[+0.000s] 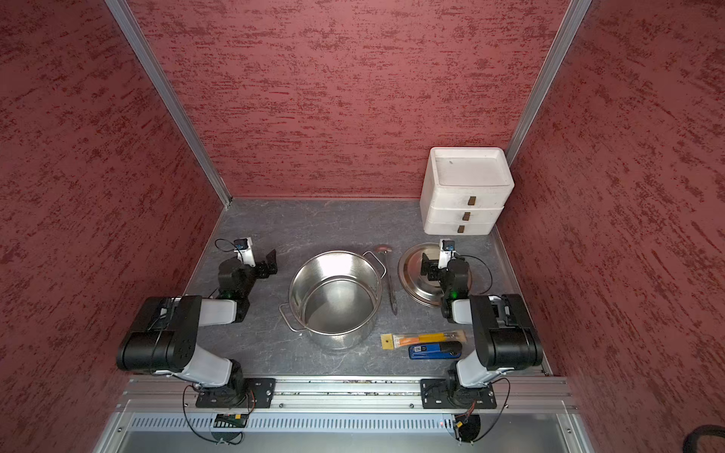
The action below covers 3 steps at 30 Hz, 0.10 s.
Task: Stir the soup with a spoon
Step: Reset both arms
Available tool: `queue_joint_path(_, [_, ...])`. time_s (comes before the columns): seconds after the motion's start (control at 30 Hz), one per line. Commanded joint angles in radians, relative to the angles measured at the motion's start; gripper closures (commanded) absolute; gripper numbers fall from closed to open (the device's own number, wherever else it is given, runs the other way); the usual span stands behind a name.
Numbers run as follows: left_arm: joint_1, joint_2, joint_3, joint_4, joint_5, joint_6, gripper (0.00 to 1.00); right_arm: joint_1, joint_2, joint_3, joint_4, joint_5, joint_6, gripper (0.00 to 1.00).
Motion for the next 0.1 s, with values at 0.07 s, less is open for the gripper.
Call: queue_joint_path(0.07, [-0.016,0.001,0.01,0.013,-0.01,0.019,0.0,-0.003,-0.007,0.007,0.032,-0.006,0.01,0.02])
